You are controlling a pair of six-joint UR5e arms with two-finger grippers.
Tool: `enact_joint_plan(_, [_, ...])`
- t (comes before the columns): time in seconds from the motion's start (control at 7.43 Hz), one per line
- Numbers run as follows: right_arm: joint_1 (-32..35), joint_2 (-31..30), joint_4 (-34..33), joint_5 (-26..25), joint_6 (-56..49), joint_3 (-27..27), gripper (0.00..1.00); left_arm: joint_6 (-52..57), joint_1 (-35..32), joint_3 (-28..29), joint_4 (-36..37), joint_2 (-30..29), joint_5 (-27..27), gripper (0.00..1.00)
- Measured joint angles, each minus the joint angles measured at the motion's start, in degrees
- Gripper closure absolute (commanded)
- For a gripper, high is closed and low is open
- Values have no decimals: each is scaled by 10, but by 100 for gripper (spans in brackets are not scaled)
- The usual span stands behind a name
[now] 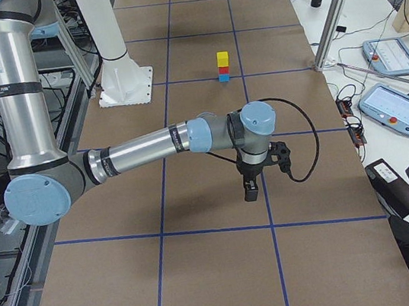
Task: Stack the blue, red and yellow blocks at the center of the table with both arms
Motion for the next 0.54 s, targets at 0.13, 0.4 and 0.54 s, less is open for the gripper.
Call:
enact_joint_plan(0.13, [0, 0, 0, 0, 0, 0, 1, -1, -1, 0, 0, 2, 0, 0])
enact_joint_plan(0.4, [0, -1, 0, 0, -1, -1, 1, -2, -4, 1, 0, 3, 1, 0])
enact_joint_plan(0.54, [0, -1, 0, 0, -1, -1, 1, -3, -5, 2, 0, 3, 1, 0])
